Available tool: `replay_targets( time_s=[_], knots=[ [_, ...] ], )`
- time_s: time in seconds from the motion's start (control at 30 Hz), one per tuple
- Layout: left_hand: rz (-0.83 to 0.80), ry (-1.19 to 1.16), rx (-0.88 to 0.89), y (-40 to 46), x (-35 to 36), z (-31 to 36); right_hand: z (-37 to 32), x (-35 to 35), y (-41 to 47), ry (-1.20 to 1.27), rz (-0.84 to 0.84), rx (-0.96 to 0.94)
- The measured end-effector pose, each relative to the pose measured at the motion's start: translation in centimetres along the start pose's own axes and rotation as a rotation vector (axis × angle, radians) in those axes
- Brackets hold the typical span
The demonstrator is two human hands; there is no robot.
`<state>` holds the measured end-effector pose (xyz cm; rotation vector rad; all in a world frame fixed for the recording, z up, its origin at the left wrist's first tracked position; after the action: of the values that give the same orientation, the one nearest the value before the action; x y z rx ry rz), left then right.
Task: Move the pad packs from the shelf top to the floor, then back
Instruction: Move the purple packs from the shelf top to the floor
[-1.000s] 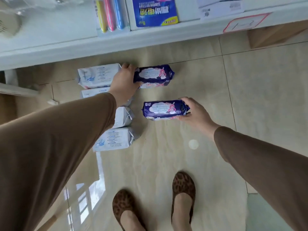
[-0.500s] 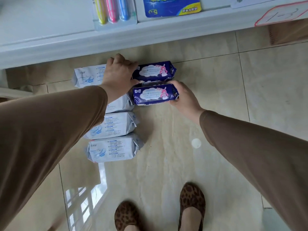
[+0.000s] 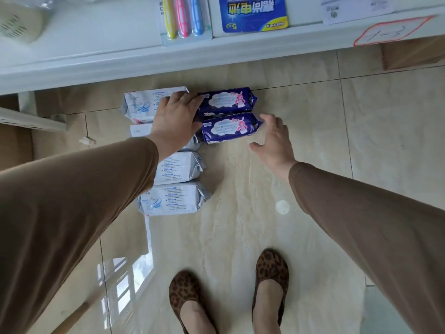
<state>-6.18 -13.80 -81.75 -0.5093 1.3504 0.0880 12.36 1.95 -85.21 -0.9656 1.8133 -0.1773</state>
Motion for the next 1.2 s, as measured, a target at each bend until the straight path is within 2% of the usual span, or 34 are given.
replay_targets(
  time_s=[0.27, 0.57, 0.9, 1.07, 1.2],
  knots=[
    [0.001, -0.228, -0.055, -8.5, -9.4, 9.4, -2.9, -11.0, -10.9, -0.147, -0.027, -0.068],
    [0.124, -0.351, -0.103, -15.8, -29.4, 19.6, -9.2, -30.1, -25.0, -0.213, 0.014, -0.121],
    [0.322, -0.311, -0.038, -21.6, -54.5, 26.9, -17.8, -51.7, -39.4, -0.164, 0.186, -0.189],
    [0.439, -0.285, 0.034, -21.9, -63.7, 29.5, -20.7, -60.4, -42.2, -0.089, 0.277, -0.258],
    [0.498, -0.25, 0.077, -19.0, -69.5, 31.3, -21.6, -66.7, -41.4, -0.06, 0.301, -0.303]
  ],
)
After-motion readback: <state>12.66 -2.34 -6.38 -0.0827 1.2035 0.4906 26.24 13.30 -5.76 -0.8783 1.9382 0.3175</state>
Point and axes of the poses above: each hand's wrist, its own y-axis towards the middle knuckle, its own x-axis out of the palm, z = x × y, the point moved 4 cm from there along y, towards the middle knuckle, and after that the axes turned 15 degrees about x, right-handed, at the moved point
